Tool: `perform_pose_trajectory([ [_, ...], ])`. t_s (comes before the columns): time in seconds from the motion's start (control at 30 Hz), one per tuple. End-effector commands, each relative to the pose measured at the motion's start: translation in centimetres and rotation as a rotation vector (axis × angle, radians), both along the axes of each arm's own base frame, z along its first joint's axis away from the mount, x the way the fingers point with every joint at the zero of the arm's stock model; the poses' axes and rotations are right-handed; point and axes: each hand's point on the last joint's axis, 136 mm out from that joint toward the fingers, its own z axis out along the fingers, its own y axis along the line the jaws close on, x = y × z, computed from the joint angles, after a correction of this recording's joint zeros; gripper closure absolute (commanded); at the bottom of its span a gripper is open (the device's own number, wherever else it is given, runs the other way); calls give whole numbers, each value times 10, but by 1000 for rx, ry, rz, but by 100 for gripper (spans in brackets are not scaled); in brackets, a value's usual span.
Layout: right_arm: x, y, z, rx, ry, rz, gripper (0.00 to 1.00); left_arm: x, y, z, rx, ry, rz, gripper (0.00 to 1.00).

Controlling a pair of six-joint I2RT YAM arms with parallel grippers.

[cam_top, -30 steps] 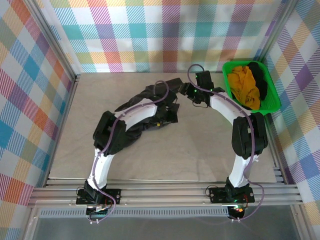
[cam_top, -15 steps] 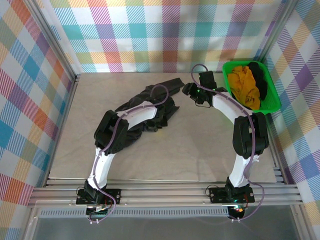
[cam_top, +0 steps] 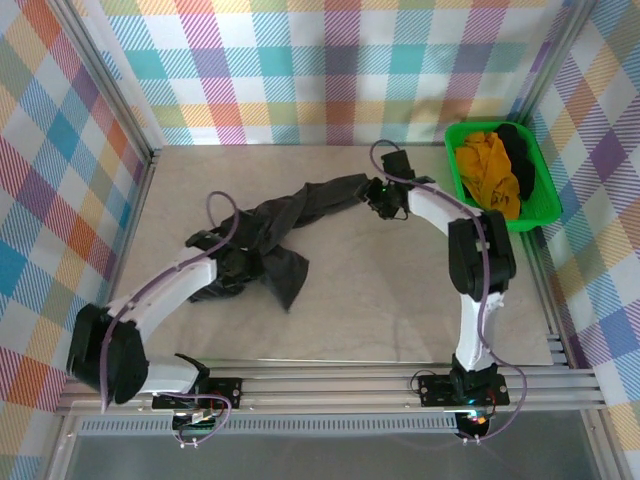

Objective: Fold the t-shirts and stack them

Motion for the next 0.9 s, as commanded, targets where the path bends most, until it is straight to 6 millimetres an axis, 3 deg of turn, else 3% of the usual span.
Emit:
perform_pose_trajectory([
  [0.0,-4,38,-10,96,73,-15,44,15,11,39,-94,-147,75,100],
  [0.1,-1,48,-17,152,111,-71,44,21,25,70,-167,-236,151,100],
  [0.27,6,54,-11,196,129,-119,45,35,37,128,-321,-379,251,100],
  [0.47,11,57,12,254,110,-170,45,81,35,216,-432,-584,230,100],
  [0.53,13,61,22,287,108,-182,43,93,30,235,-454,-608,202,100],
  [0.67,12,70,34,347,126,-226,39,103,16,256,-514,-625,139,100],
  [0.87,18,77,23,443,177,-320,37,98,16,265,-521,-648,133,100],
])
